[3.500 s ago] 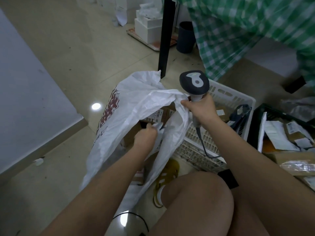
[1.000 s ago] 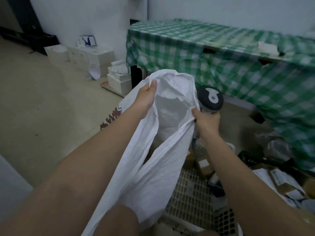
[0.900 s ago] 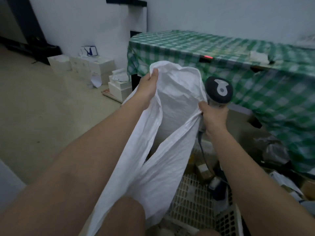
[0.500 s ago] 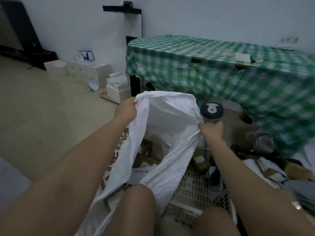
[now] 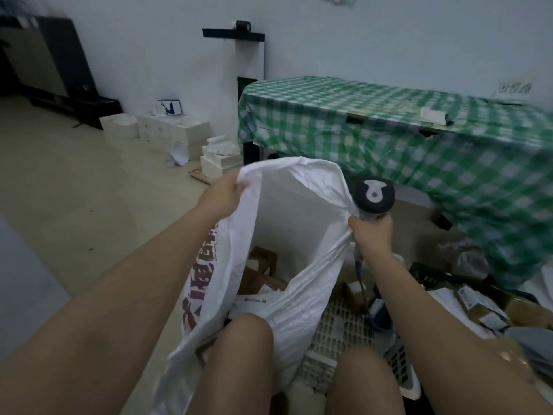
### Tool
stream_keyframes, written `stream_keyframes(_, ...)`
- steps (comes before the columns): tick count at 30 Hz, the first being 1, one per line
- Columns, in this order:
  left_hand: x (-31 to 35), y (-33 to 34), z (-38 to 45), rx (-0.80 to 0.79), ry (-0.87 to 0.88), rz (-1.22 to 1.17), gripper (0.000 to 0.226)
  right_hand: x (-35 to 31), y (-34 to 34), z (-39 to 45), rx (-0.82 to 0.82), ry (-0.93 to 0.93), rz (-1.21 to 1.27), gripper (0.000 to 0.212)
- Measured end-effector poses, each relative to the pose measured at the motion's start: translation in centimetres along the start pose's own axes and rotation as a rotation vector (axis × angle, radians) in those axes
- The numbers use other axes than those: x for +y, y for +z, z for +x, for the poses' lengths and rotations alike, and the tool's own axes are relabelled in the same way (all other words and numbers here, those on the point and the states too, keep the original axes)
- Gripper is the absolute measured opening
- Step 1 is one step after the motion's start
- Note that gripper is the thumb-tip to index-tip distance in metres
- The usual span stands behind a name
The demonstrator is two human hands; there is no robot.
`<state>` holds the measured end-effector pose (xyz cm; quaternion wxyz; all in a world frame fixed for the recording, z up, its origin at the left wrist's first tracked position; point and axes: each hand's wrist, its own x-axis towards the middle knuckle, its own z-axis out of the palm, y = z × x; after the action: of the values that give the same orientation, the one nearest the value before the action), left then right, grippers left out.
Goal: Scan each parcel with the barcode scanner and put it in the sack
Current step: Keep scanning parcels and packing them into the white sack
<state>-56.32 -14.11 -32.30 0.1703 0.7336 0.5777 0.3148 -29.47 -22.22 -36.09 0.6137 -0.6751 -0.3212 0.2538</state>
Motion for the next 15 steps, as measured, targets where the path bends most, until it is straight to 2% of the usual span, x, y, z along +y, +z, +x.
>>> stream_keyframes(2, -1.9, 1.5, -1.9, -0.275, -0.012, -0.043, 0.063, 0.3, 0.5, -0.1, 0.003, 0.027, -0.003, 0.057)
stream_keyframes(3, -3.0, 2.2, -3.0, -0.361, -0.023, -0.030, 0.075, 0.5, 0.9, -0.2, -0.002, 0.034, -0.012, 0.057)
stream_keyframes(7, -6.2, 4.5, -6.4, -0.486, -0.070, -0.089, 0.105, 0.5, 2.3, -0.7, -0.042, 0.003, -0.050, 0.058)
stream_keyframes(10, -9.6, 5.5, -8.2, -0.667, -0.331, 0.121, 0.134, 0.6, 3.6, -1.4, -0.070, -0.018, -0.077, 0.056)
stream_keyframes(12, -11.8, 5.9, -9.9, -0.729, -0.469, 0.235, 0.133, 0.4, 4.3, -1.7, -0.071, -0.036, -0.081, 0.056)
stream_keyframes(13, -12.3, 6.1, -10.8, -0.720, -0.479, 0.226, 0.125, 0.4, 4.7, -1.8, -0.068, -0.045, -0.071, 0.056)
stream_keyframes(15, -12.7, 6.9, -12.4, -0.577, -0.428, 0.127, 0.095, 0.2, 5.4, -1.9, -0.063, -0.036, -0.042, 0.058)
